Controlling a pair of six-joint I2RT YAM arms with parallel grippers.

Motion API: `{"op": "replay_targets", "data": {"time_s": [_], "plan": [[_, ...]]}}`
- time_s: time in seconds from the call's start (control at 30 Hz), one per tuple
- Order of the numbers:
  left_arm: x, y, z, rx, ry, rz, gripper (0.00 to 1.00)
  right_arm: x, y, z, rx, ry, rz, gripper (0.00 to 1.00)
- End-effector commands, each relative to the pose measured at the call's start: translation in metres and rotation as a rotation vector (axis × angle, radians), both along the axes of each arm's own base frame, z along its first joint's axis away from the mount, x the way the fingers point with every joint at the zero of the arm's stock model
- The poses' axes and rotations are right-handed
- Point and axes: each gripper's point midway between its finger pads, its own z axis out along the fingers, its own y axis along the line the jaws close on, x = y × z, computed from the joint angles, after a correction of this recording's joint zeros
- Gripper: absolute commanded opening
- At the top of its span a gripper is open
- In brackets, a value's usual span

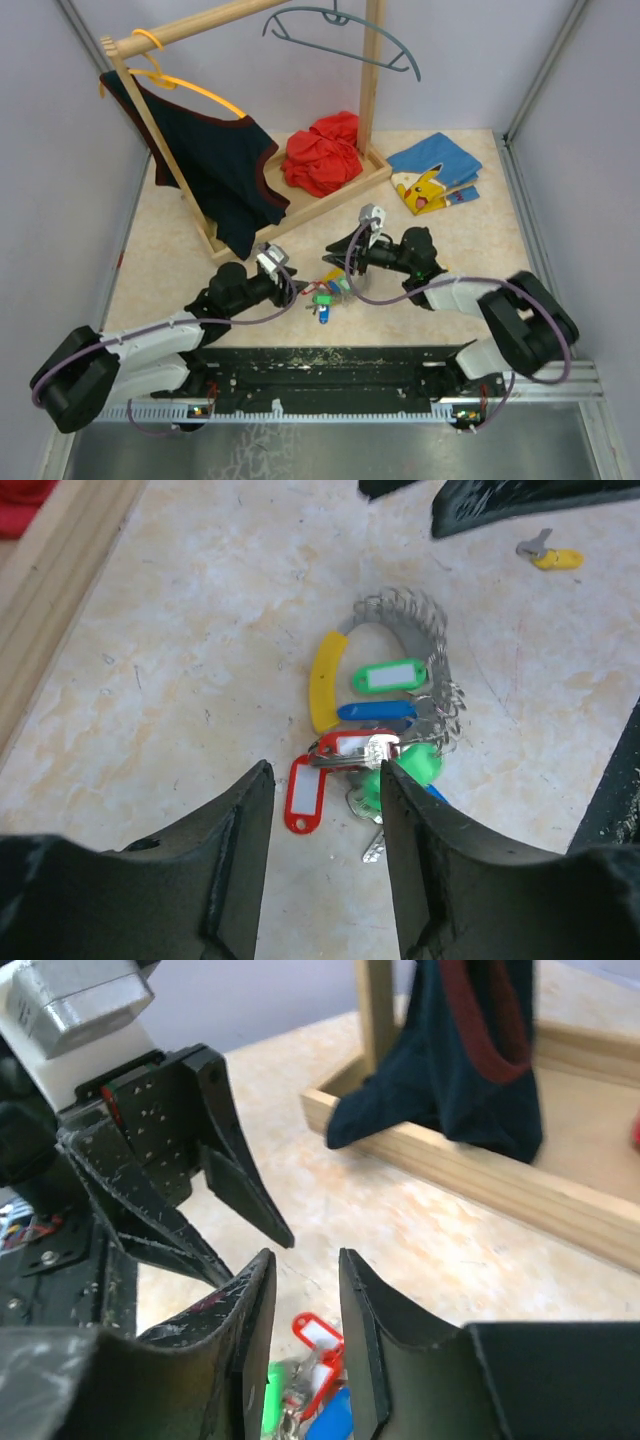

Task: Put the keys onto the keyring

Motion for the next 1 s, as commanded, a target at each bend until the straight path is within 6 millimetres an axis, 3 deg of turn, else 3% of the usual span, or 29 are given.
{"op": "replay_targets", "data": {"time_s": [0.0, 0.17, 0.3, 0.4, 0.47, 0.57, 0.63, 0.77, 0.97], "plan": [[0.014, -0.013, 0.015, -0.065, 0.018, -0.016, 0.54, 0.025, -0.039, -0.03, -0.263, 0.135, -0.282, 0.37], [0.03, -0.023, -0.001, -0.062, 0.137, -0.06, 0.59, 0.024, -0.071, -0.038, -0.336, 0.31, -0.475, 0.61], [0.029, -0.039, -0.014, -0.017, 0.204, -0.154, 0.61, 0.013, -0.087, -0.049, -0.433, 0.454, -0.532, 0.76], [0.029, -0.047, -0.022, 0.019, 0.276, -0.19, 0.63, -0.001, -0.08, -0.04, -0.41, 0.463, -0.455, 0.82], [0.027, -0.047, -0.027, 0.023, 0.293, -0.192, 0.63, -0.01, -0.078, -0.04, -0.395, 0.454, -0.416, 0.83], [0.023, -0.042, -0.032, 0.008, 0.309, -0.167, 0.63, -0.006, -0.095, -0.065, -0.503, 0.494, -0.499, 0.83], [0.018, -0.041, -0.039, 0.009, 0.339, -0.148, 0.63, -0.005, -0.095, -0.075, -0.592, 0.531, -0.5, 0.81], [0.005, -0.04, -0.056, 0.052, 0.379, -0.114, 0.63, 0.002, -0.082, -0.09, -0.717, 0.511, -0.505, 0.7], [-0.008, -0.034, -0.063, 0.008, 0.42, -0.071, 0.61, 0.009, -0.08, -0.113, -0.845, 0.52, -0.51, 0.52]]}}
